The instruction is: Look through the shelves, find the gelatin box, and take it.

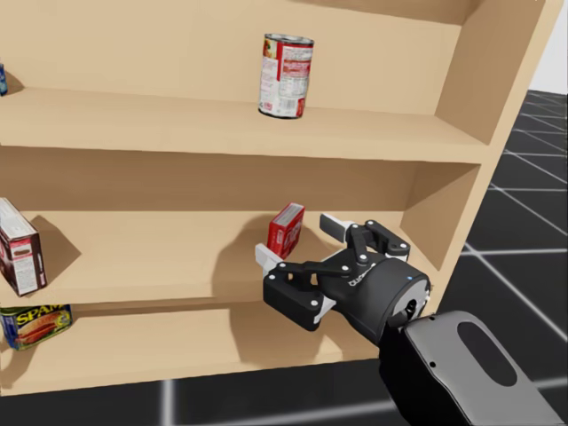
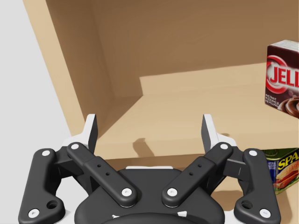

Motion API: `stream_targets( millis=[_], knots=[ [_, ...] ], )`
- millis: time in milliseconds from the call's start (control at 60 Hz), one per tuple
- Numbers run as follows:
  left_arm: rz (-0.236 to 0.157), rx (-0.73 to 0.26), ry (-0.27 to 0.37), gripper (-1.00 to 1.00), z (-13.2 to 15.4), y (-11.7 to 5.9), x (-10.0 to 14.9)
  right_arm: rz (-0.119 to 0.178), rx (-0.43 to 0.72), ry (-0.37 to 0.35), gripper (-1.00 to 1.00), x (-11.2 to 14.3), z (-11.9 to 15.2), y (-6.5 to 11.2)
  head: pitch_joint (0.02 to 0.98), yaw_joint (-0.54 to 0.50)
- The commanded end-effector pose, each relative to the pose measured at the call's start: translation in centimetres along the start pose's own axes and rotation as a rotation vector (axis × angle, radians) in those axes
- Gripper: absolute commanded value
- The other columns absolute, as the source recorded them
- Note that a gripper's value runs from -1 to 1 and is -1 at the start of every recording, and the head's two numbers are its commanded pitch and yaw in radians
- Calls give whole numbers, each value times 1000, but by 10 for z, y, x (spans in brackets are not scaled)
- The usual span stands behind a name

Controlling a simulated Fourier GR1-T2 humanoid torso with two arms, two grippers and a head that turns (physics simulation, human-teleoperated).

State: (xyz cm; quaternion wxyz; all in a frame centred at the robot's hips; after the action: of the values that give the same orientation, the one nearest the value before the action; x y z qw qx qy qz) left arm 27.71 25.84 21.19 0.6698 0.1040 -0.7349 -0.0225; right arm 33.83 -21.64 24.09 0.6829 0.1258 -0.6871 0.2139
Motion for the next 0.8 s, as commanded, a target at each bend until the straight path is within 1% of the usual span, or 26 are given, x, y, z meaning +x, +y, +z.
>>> stream_targets(
  millis=[17, 33, 67, 83, 100, 117, 133, 167, 183, 200, 217, 233, 283, 300, 317, 367, 400, 433, 467, 517, 550, 600, 633, 667, 800],
  knots=[
    [-2, 1, 2, -1000, 0, 0, -1, 16, 7, 12, -1000, -11, -17, -8, 518, -263],
    [-3, 2, 2, -1000, 0, 0, -1, -2, 11, 19, -1000, -13, -21, -10, 518, -262],
    [-3, 2, 2, -1000, 0, 0, -1, -11, 8, 21, -1000, -14, -23, -11, 517, -260],
    [-3, 3, 2, -1000, 0, 1, -1, -6, 6, 19, -1000, -15, -24, -12, 517, -260],
    [-3, 4, 2, -1000, 0, 1, -1, 10, 3, 16, -1000, -16, -27, -13, 518, -259],
    [-3, 4, 2, -1000, 0, 1, -1, 19, -1, 17, -1000, -18, -29, -14, 517, -259],
    [-3, 5, 2, -1000, 0, 1, -1, 24, -10, 15, -1000, -18, -31, -15, 516, -260],
    [-3, 5, 3, -1000, 0, 1, -1, 9, -10, 17, -1000, -19, -34, -17, 515, -262],
    [-3, 6, 3, -1000, 0, 1, -1, 9, -9, 16, -1000, -19, -35, -17, 515, -262],
    [-3, 6, 3, -1000, 0, 1, -1, 14, -10, 14, -1000, -20, -36, -18, 515, -262],
    [-3, 6, 2, -1000, 0, 1, -1, 26, -17, 11, -1000, -21, -40, -20, 517, -264],
    [-2, 6, 2, -1000, 0, 1, -1, 27, -21, 13, -1000, -22, -42, -21, 517, -265],
    [-2, 6, 2, -1000, 0, 1, -1, 7, -13, 23, -1000, -23, -46, -23, 517, -265],
    [-2, 6, 2, -1000, 0, 1, -1, 17, -12, 23, -1000, -24, -49, -24, 517, -265],
    [-2, 6, 2, -1000, 0, 1, -1, 19, -14, 26, -1000, -25, -50, -25, 517, -265],
    [-2, 6, 1, -1000, 0, 1, -1, 3, -25, 29, -1000, -27, -56, -28, 518, -264],
    [-2, 8, 0, -1000, -1, 1, -1, 4, -29, 23, -1000, -28, -59, -30, 519, -262],
    [-4, 15, -4, -1000, -1, 2, -1, -11, -38, 28, -1000, -30, -62, -32, 520, -262],
    [-1, 20, -6, -1000, -1, 3, -1, -15, -36, 29, -1000, -32, -66, -32, 521, -262],
    [-1, 21, -6, -1000, -1, 3, -1, -8, -40, 37, -1000, -35, -71, -34, 522, -263],
    [-1, 21, -6, -1000, -1, 3, -1, -22, -34, 44, -1000, -36, -73, -34, 524, -264],
    [-1, 22, -7, -1000, -1, 3, -1, -10, -40, 47, -1000, -38, -77, -35, 524, -263],
    [-1, 22, -7, -1000, -1, 3, -1, -26, -34, 54, -1000, -38, -79, -36, 525, -263],
    [0, 22, -7, -1000, -1, 3, -1, -20, -38, 50, -1000, -38, -80, -36, 526, -263],
    [1, 22, -7, -1000, -1, 3, -1, -27, -37, 59, -1000, -41, -85, -36, 526, -263]
  ],
)
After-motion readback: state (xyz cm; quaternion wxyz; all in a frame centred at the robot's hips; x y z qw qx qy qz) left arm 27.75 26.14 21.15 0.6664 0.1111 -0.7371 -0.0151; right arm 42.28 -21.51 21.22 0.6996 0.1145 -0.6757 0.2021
